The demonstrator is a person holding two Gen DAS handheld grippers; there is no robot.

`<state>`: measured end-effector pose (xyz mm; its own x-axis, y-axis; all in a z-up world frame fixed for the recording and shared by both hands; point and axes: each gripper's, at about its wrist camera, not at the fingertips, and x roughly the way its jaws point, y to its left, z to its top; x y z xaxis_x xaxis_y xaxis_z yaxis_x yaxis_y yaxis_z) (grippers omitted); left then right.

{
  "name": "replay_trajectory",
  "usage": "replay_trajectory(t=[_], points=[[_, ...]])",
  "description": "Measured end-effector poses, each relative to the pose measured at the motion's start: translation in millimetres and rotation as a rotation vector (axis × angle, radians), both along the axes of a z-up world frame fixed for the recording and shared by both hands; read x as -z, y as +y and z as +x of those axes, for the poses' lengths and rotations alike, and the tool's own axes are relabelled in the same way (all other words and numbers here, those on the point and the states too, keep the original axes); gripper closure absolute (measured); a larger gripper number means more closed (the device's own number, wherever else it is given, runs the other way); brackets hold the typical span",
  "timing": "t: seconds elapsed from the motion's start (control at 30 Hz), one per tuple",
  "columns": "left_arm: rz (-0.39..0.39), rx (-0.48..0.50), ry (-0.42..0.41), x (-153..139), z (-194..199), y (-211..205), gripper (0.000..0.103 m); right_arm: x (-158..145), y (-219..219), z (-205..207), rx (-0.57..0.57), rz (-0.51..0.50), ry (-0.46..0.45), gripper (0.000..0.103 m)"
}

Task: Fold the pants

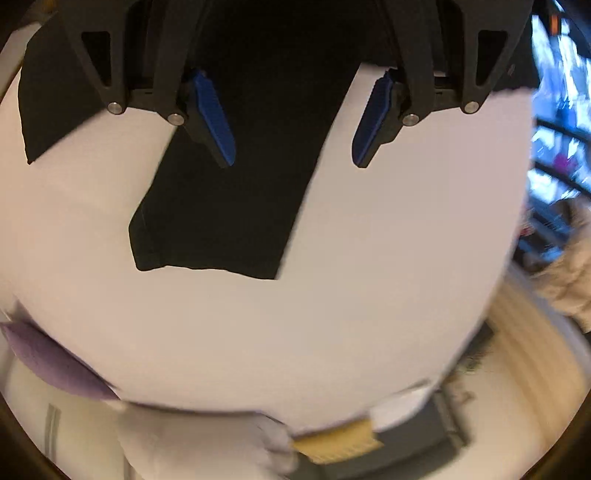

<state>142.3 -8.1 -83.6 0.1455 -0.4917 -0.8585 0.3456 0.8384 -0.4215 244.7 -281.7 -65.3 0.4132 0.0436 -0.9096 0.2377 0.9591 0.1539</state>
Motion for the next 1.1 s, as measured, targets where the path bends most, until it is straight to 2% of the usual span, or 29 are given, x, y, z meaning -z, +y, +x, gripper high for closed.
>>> replay_trajectory(t=[0.17,0.27,0.33,0.4,0.43,0.47,0.5,0.53,0.57,0.67,0.77,0.87,0.93,1.03,1.1], points=[[0.002,0.006,0.001,11,2,-1,0.09,50,5,54,0.08,-0.055,0.117,0.034],[-0.009,0.004,0.01,14,4,0,0.09,73,16,74,0.064,-0.133,0.185,0.033],[-0.01,0.006,0.009,14,3,1,0.09,79,20,79,0.062,-0.181,0.168,0.03],[-0.01,0.007,0.008,15,3,3,0.09,80,19,82,0.08,-0.17,0.153,0.034],[-0.012,0.007,0.008,15,3,4,0.09,79,19,83,0.075,-0.161,0.144,0.044],[-0.013,0.007,0.008,14,3,6,0.09,78,21,83,0.061,-0.168,0.14,0.06],[-0.013,0.007,0.008,15,3,6,0.09,76,21,83,0.049,-0.173,0.138,0.07],[-0.012,0.008,0.007,14,3,6,0.09,75,19,83,0.043,-0.164,0.136,0.091],[-0.01,0.008,0.006,15,3,6,0.09,72,15,81,0.044,-0.133,0.132,0.096],[0.003,0.009,-0.001,13,2,4,0.09,51,-4,69,0.104,-0.029,0.057,0.097],[0.019,0.012,-0.01,10,0,-1,0.09,10,-27,35,0.159,0.059,-0.087,0.098],[0.027,0.013,-0.011,9,-1,-6,0.09,-39,-64,-29,0.237,0.148,-0.255,0.098],[0.027,0.016,-0.007,9,-1,-7,0.09,-61,-93,-65,0.296,0.188,-0.336,0.098],[0.026,0.018,0.001,7,1,-10,0.089,-69,-140,-134,0.418,0.278,-0.431,0.098],[0.024,0.013,0.012,6,4,-11,0.089,-59,-162,-178,0.502,0.337,-0.468,0.098]])
